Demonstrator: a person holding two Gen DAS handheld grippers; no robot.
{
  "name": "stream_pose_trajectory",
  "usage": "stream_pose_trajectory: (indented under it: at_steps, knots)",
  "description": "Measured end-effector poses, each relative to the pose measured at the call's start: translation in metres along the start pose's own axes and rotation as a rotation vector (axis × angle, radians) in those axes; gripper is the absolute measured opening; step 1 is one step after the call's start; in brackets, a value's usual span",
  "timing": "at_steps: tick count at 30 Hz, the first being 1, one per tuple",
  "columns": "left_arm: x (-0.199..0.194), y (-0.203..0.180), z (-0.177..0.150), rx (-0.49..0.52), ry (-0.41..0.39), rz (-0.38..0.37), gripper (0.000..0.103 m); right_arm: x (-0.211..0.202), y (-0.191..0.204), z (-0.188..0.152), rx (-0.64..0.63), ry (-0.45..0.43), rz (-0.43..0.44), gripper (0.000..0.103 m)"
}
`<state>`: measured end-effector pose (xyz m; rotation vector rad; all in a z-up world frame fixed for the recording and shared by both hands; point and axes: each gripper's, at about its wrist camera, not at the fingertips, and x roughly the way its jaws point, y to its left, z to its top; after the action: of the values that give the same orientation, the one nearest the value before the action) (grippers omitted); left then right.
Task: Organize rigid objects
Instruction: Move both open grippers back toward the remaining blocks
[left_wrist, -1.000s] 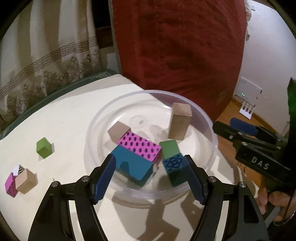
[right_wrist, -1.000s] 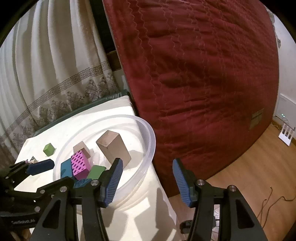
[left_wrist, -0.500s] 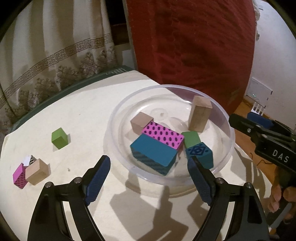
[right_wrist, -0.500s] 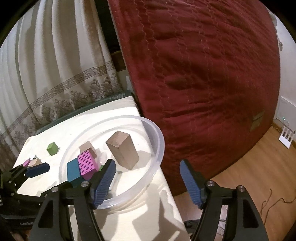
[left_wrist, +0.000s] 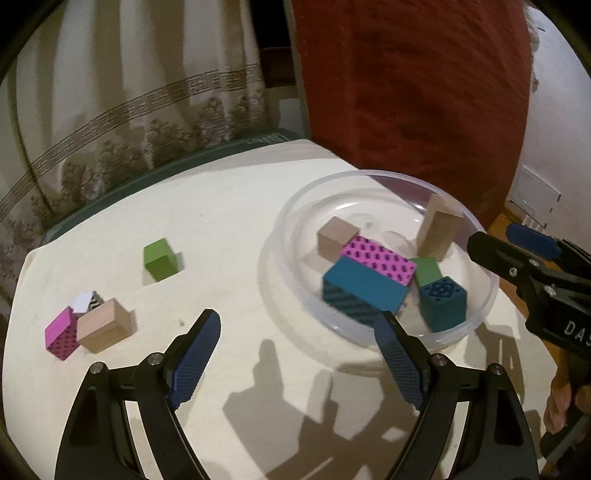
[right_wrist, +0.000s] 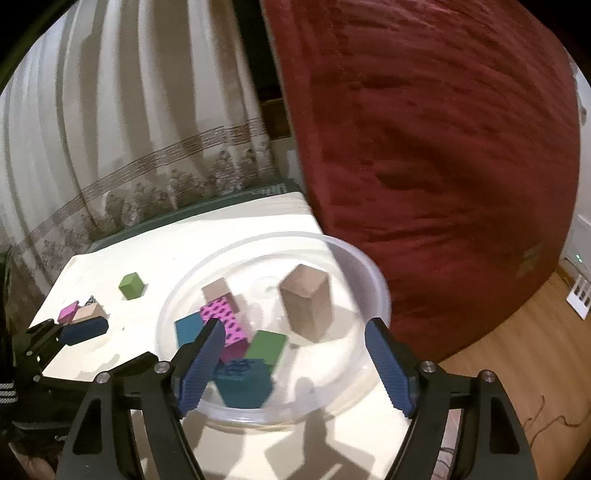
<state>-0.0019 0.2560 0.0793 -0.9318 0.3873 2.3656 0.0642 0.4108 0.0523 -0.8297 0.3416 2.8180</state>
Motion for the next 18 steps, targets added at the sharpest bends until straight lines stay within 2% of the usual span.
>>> stream_pose_trajectory:
  at_steps: [7,18]
  knots:
    - [-0.003,0.021,-0.006,-0.03,-0.001,0.031,0.086,0.004,0.023,0.002,-0.043,0.007,0.022,0.089]
    - [-0.002,0.051,-0.016,-0.08,0.005,0.059,0.086,0.005,0.051,0.007,-0.094,0.009,0.038,0.093]
